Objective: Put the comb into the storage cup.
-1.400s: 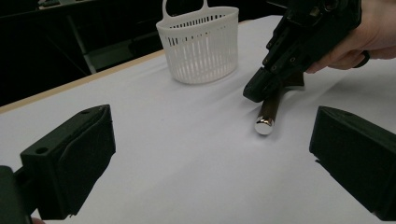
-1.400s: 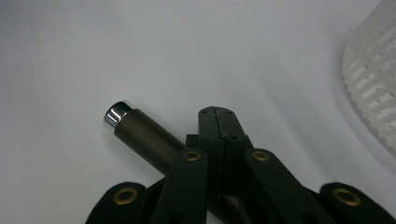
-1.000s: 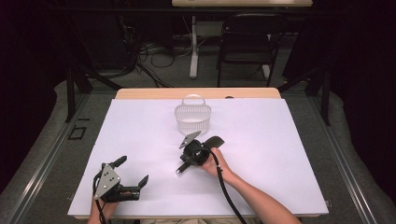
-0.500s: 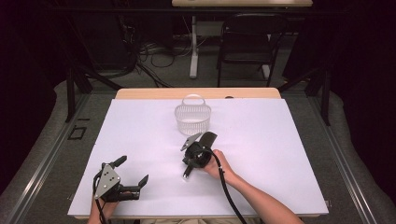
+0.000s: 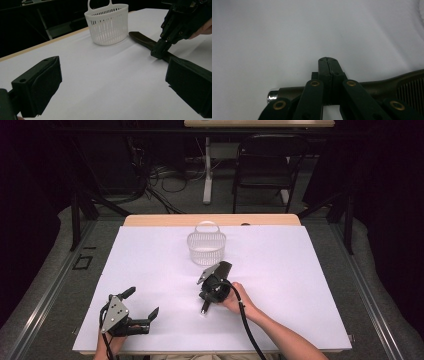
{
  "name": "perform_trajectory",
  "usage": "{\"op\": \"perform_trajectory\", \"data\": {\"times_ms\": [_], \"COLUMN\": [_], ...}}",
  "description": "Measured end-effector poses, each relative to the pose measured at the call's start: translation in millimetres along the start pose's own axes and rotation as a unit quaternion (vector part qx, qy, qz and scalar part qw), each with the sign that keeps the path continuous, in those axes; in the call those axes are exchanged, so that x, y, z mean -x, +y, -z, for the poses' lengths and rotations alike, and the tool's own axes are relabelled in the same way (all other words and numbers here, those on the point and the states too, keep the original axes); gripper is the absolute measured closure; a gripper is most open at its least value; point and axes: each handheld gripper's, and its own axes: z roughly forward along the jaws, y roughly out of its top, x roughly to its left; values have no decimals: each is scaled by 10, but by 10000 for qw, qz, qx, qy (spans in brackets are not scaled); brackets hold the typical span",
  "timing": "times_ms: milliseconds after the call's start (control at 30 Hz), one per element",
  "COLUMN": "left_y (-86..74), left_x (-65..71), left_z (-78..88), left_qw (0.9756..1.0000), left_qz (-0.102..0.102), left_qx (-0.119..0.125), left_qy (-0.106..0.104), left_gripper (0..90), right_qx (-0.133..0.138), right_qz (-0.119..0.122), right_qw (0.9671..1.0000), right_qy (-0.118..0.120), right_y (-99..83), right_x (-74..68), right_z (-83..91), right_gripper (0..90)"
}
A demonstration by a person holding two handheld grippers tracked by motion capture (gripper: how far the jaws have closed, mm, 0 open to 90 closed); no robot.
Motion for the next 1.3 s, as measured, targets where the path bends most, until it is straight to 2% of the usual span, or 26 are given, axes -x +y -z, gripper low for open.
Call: {"op": "perform_trajectory", "data": {"times_ms": [567, 867, 1300], "left_y": [0, -1, -1], "left_x": [-6, -9, -10], "left_z": [3, 7, 7], "left_qw": [10000, 10000, 10000], "left_qz": [-13, -9, -7], "left_qx": [15, 12, 19], "left_qy": [7, 17, 34], "left_gripper": [8, 8, 8], "right_qx": [-427, -571, -797], "right_qz": [71, 123, 150], "right_qw": [9989, 9981, 9966], "right_qy": [185, 182, 141], "right_y": [-108, -172, -274], "right_x": [-31, -66, -36], "right_z": [101, 171, 278], "right_gripper": [900, 900, 900]}}
